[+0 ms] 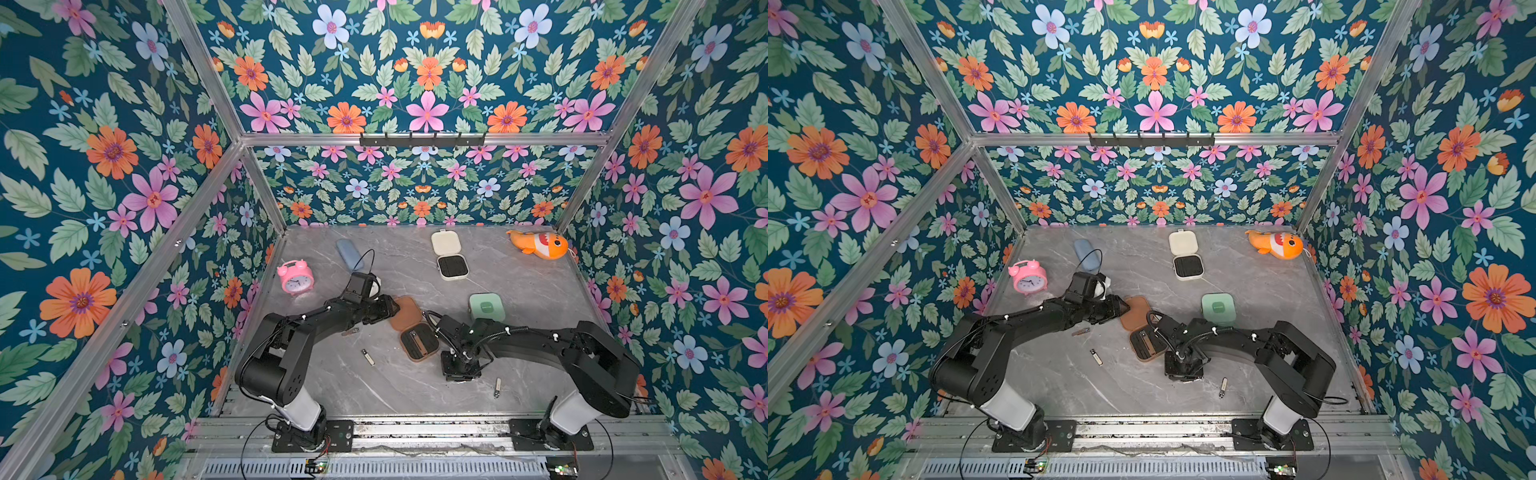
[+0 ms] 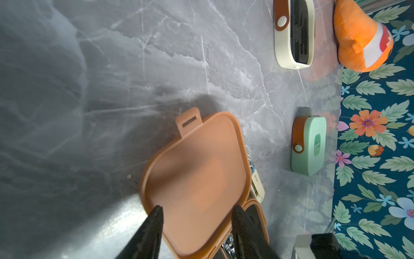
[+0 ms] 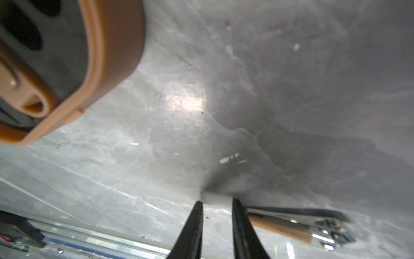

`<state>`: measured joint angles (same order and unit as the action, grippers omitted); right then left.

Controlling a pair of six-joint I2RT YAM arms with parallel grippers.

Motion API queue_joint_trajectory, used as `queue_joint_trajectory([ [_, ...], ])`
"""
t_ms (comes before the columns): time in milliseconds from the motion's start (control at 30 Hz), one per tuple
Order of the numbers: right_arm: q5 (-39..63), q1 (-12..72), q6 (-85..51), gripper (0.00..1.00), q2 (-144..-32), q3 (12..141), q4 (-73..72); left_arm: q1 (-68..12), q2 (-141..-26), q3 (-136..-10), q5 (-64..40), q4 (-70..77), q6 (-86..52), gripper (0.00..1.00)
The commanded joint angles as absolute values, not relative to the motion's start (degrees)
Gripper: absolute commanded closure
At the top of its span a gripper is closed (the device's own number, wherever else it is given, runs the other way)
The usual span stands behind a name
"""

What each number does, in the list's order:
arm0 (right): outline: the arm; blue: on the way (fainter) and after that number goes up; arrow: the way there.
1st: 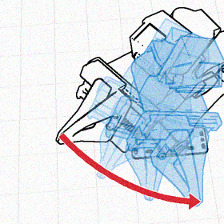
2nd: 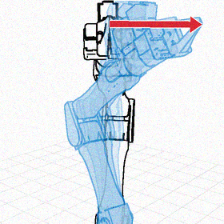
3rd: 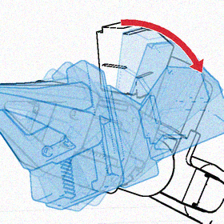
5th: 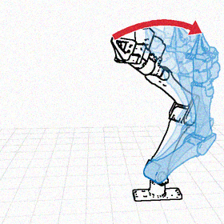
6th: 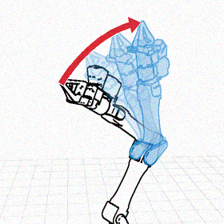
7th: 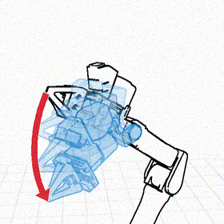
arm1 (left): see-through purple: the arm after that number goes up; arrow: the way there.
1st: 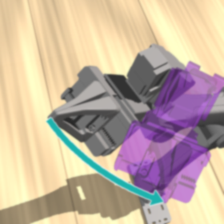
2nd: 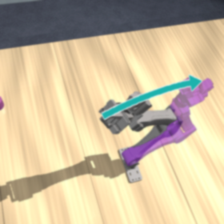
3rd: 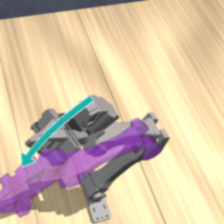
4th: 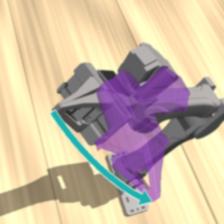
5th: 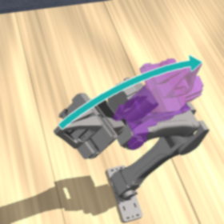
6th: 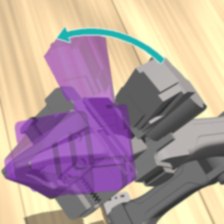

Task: Organize nail clipper sets
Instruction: Adjust the nail clipper at the center of the board, then pick up the nail clipper from the center of the board.

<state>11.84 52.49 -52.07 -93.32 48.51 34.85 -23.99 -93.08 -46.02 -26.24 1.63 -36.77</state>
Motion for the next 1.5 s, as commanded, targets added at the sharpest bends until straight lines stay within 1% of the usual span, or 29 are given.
queue_joint_trajectory([
  [0, 9.72, 52.81, -55.43, 0.74, -92.53, 44.91, 38.63, -23.99, -93.59, -46.9, -26.84, 1.49, -35.77, 0.47],
  [200, 9.02, 52.82, -55.4, 0.72, -90.03, 43.76, 38.49, -24.06, -94.75, -47.98, -27.06, 1.4, -35.86, 0.48],
  [533, 7.06, 52.82, -52.89, 0.64, -87.69, 53.09, 41.4, -24.08, -94.55, -48.33, -26.58, 0.71, -35.77, 0.48],
  [733, 4.94, 52.76, -55.27, 0.52, -84.04, 53.76, 46.29, -24.11, -94.41, -48.42, -26.67, 0.87, -35.68, 0.48],
  [933, 2.0, 51.98, -61.91, 0.39, -78.03, 46.89, 48.63, -24.09, -94.71, -48.77, -27.26, 1.54, -35.86, 0.48],
  [1133, 5.35, 48.76, -64.58, 0.35, -74.53, 39.34, 42.02, -24.08, -95.11, -49.1, -27.77, 1.33, -35.27, 0.48],
  [1233, 5.51, 47.58, -63.82, 0.32, -75.49, 39.45, 41.54, -24.08, -95.19, -49.09, -27.9, 1.32, -35.16, 0.48],
  [1467, 6.42, 45.73, -61.28, 0.34, -79.89, 41.05, 40.51, -24.0, -95.1, -48.79, -27.77, 1.41, -34.98, 0.48],
])
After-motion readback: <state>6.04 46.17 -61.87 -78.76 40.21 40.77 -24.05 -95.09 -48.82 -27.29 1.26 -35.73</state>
